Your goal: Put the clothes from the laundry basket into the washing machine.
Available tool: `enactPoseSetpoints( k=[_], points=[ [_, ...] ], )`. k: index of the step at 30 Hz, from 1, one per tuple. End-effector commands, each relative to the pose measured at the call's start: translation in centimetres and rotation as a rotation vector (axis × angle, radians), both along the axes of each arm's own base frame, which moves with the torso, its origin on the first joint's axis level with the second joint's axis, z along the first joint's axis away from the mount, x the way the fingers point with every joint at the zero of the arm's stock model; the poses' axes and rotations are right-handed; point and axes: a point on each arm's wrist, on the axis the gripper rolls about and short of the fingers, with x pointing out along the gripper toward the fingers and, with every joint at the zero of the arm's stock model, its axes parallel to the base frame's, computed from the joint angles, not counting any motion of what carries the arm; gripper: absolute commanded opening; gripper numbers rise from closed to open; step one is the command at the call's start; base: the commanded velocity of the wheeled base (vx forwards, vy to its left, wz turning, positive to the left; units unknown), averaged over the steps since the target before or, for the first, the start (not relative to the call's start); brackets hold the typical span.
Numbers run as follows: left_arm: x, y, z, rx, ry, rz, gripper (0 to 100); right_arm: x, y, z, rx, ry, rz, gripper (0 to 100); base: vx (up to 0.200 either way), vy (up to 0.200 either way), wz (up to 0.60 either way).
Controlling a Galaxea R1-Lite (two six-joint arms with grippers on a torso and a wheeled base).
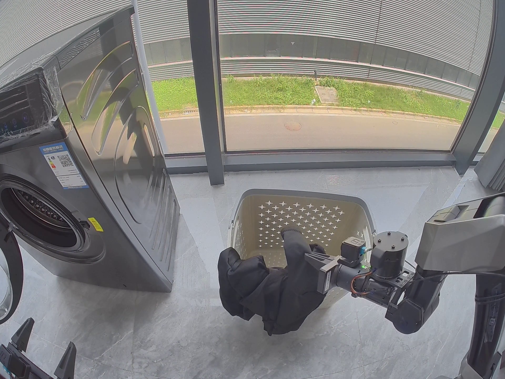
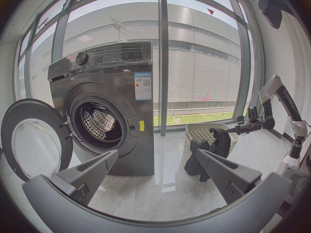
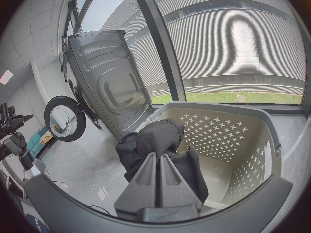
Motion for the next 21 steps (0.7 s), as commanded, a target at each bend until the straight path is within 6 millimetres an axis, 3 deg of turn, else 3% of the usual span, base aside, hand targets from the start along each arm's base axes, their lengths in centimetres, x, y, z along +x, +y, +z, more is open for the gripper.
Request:
enactPoseSetpoints(
  k=[1, 8, 9, 21],
  points=[
    [0.0, 0.0, -0.5, 0.000, 0.001, 0.000, 100, 0.7, -0.1, -0.7, -0.003, 0.006, -0.011, 0, 0.000, 0.000, 0.00],
    [0.0, 0.0, -0.5, 0.000, 0.001, 0.000, 100, 1.9, 0.4, -3.5, -0.026, 0.040, -0.015, 0, 0.000, 0.000, 0.00],
    [0.0, 0.0, -0.5, 0.000, 0.001, 0.001, 100, 2.1, 0.5, -3.7, -0.026, 0.042, -0.015, 100, 0.000, 0.000, 0.00],
    [0.0, 0.0, -0.5, 0.000, 0.001, 0.001, 100, 2.3, 0.0, -4.8, -0.065, 0.067, -0.017, 100, 0.000, 0.000, 0.00]
  ],
)
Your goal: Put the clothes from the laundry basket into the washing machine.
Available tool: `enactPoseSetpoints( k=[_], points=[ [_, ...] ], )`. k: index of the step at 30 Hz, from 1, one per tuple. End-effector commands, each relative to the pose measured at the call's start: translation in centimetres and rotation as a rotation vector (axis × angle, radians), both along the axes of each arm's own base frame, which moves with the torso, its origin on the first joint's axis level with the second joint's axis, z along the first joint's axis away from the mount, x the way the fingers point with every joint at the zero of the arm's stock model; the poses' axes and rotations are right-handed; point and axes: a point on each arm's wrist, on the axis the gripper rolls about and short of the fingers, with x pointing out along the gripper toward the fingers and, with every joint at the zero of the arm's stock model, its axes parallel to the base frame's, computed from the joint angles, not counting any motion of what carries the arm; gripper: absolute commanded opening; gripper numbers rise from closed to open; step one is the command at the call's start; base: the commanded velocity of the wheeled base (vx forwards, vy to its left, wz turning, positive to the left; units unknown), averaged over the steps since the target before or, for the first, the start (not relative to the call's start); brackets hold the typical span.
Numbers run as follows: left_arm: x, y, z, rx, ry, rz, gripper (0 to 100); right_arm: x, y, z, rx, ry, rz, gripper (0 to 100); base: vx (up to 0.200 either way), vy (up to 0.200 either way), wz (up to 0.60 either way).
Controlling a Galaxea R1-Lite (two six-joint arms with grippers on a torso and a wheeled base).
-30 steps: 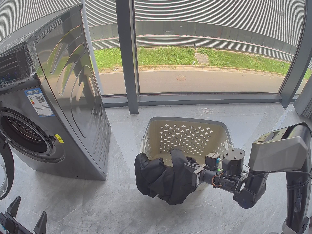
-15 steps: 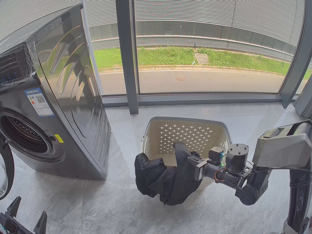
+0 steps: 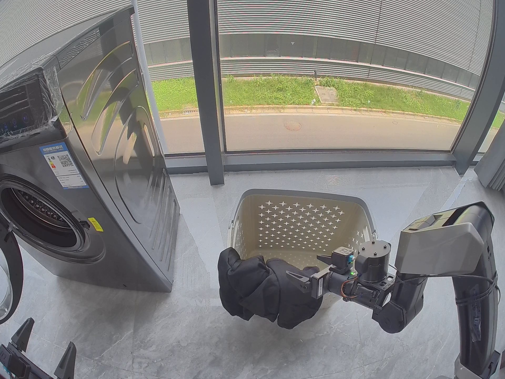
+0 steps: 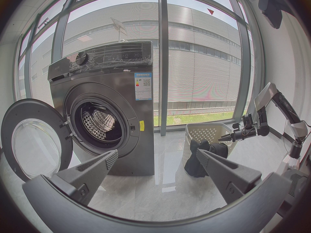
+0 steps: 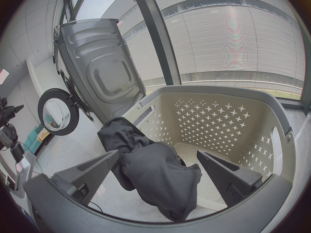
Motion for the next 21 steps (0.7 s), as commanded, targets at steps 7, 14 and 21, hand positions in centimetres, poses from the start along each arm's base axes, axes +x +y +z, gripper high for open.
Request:
enactPoseSetpoints(
  k=[7, 14, 21],
  points=[
    [0.0, 0.0, -0.5, 0.000, 0.001, 0.001, 100, 0.9, -0.3, -2.3, -0.069, 0.025, 0.004, 100, 0.000, 0.000, 0.00],
    [0.0, 0.0, -0.5, 0.002, 0.001, 0.001, 100, 1.3, 0.2, -3.0, -0.069, 0.021, 0.012, 100, 0.000, 0.000, 0.00],
    [0.0, 0.0, -0.5, 0.000, 0.001, 0.000, 100, 1.5, 0.3, -3.5, -0.070, 0.019, 0.012, 100, 0.000, 0.000, 0.00]
  ],
)
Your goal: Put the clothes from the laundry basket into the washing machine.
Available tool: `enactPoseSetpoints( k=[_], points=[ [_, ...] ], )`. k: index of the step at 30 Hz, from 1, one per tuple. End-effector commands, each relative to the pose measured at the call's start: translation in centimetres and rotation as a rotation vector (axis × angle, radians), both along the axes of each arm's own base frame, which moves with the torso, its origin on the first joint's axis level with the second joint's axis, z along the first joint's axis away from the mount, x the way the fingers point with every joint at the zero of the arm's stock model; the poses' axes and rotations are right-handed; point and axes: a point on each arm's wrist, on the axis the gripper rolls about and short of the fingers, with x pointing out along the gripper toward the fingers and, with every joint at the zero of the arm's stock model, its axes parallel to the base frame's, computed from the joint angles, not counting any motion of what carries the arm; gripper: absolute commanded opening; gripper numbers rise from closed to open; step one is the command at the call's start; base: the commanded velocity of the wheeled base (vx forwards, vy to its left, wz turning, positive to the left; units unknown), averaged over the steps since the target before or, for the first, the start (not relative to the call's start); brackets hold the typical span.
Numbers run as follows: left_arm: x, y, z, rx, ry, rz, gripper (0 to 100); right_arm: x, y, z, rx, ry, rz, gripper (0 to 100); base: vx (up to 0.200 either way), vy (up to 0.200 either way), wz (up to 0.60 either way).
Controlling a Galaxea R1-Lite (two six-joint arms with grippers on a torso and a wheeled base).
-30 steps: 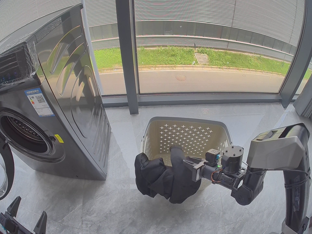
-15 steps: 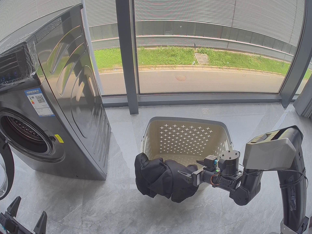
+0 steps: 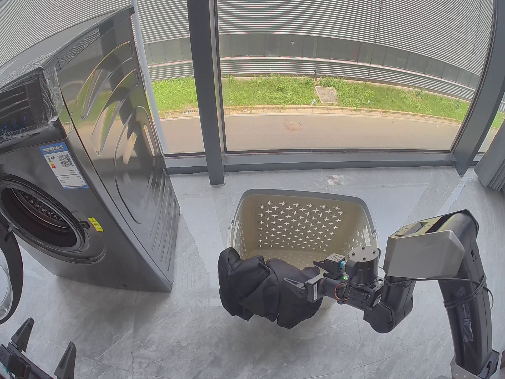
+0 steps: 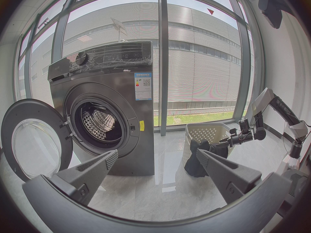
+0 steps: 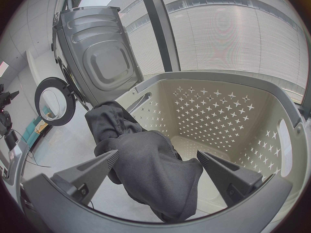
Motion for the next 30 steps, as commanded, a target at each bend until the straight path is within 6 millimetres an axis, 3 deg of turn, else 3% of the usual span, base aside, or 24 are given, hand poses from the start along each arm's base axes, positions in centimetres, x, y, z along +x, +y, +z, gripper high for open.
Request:
enactPoseSetpoints(
  k=[1, 8, 9, 20, 28, 30],
  points=[
    [0.0, 0.0, -0.5, 0.001, 0.001, -0.001, 100, 0.1, 0.1, -0.5, -0.003, 0.003, 0.000, 100, 0.000, 0.000, 0.00],
    [0.0, 0.0, -0.5, -0.001, 0.001, 0.001, 100, 0.0, 0.3, -0.8, -0.004, 0.004, 0.006, 100, 0.000, 0.000, 0.00],
    [0.0, 0.0, -0.5, -0.001, 0.001, 0.001, 100, 0.0, 0.3, -0.8, -0.004, 0.004, 0.006, 0, 0.000, 0.000, 0.00],
    [0.0, 0.0, -0.5, -0.001, 0.001, -0.001, 100, -0.2, 0.7, -0.6, 0.005, -0.008, 0.019, 0, 0.000, 0.000, 0.00],
    [0.0, 0.0, -0.5, -0.001, 0.001, -0.001, 100, -0.4, 0.6, 4.1, 0.061, -0.095, 0.013, 0, 0.000, 0.000, 0.00],
    [0.0, 0.0, -0.5, -0.001, 0.001, -0.001, 100, -1.2, 0.5, 6.7, 0.089, -0.138, 0.017, 0, 0.000, 0.000, 0.00]
  ],
)
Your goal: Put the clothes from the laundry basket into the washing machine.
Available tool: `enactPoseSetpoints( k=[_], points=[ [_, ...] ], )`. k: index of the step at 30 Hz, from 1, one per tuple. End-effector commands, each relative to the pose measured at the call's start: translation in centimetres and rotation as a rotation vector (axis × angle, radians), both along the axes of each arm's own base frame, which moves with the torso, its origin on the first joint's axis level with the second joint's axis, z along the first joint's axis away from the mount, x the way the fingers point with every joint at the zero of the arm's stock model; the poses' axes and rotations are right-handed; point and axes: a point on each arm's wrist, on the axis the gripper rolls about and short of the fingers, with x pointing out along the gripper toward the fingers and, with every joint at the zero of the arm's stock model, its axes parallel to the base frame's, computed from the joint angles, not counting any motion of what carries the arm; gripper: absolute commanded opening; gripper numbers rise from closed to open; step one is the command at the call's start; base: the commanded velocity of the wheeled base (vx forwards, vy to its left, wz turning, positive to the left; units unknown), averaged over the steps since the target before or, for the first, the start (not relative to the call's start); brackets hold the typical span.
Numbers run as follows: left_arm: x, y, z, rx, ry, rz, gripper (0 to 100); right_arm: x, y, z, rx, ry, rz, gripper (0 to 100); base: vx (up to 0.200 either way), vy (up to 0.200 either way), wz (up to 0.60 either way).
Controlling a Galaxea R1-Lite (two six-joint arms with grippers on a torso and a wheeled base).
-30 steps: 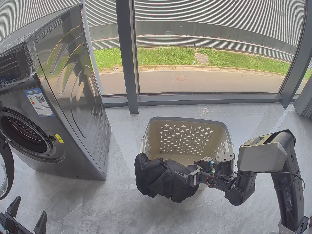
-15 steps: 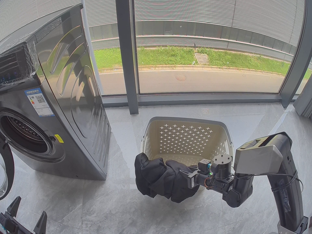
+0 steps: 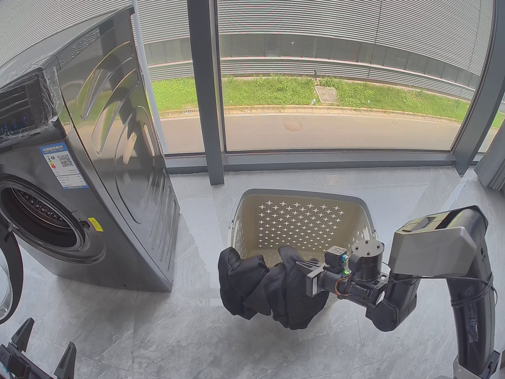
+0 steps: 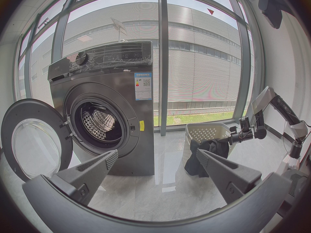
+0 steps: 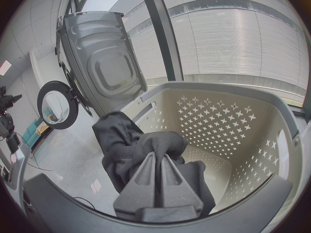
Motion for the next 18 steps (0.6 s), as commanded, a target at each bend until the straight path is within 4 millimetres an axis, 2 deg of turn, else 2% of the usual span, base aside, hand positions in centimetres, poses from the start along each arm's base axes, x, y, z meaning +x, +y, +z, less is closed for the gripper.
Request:
enactPoseSetpoints(
  k=[1, 4, 5, 8, 10, 11, 13, 14, 15, 18],
  points=[
    [0.0, 0.0, -0.5, 0.000, 0.001, 0.000, 100, -1.2, -0.1, 5.4, 0.062, -0.097, 0.008, 0, 0.000, 0.000, 0.00],
    [0.0, 0.0, -0.5, 0.000, 0.001, 0.001, 100, -2.4, -0.2, 8.0, 0.098, -0.135, 0.013, 0, 0.000, 0.000, 0.00],
    [0.0, 0.0, -0.5, 0.000, 0.001, 0.000, 100, -2.4, -0.2, 8.1, 0.101, -0.136, 0.014, 0, 0.000, 0.000, 0.00],
    [0.0, 0.0, -0.5, -0.002, 0.001, 0.000, 100, -3.9, -0.3, 11.0, 0.148, -0.184, -0.002, 0, 0.000, 0.000, 0.00],
    [0.0, 0.0, -0.5, 0.000, 0.001, 0.000, 100, -4.1, -0.3, 11.6, 0.159, -0.194, -0.003, 0, 0.000, 0.000, 0.00],
    [0.0, 0.0, -0.5, -0.002, 0.001, 0.000, 100, -4.6, -0.6, 12.9, 0.180, -0.222, -0.006, 0, 0.000, 0.000, 0.00],
    [0.0, 0.0, -0.5, -0.002, 0.001, 0.000, 100, -5.2, -0.9, 14.2, 0.196, -0.255, -0.020, 0, 0.000, 0.000, 0.00],
    [0.0, 0.0, -0.5, -0.002, 0.001, 0.000, 100, -5.2, -0.9, 14.2, 0.196, -0.255, -0.020, 0, 0.000, 0.000, 0.00],
    [0.0, 0.0, -0.5, 0.000, 0.001, 0.000, 100, -5.7, -1.2, 15.6, 0.214, -0.289, -0.033, 0, 0.000, 0.000, 0.00],
    [0.0, 0.0, -0.5, 0.000, 0.001, 0.000, 100, -6.7, -1.8, 17.1, 0.231, -0.315, -0.038, 0, 0.000, 0.000, 0.00]
  ],
)
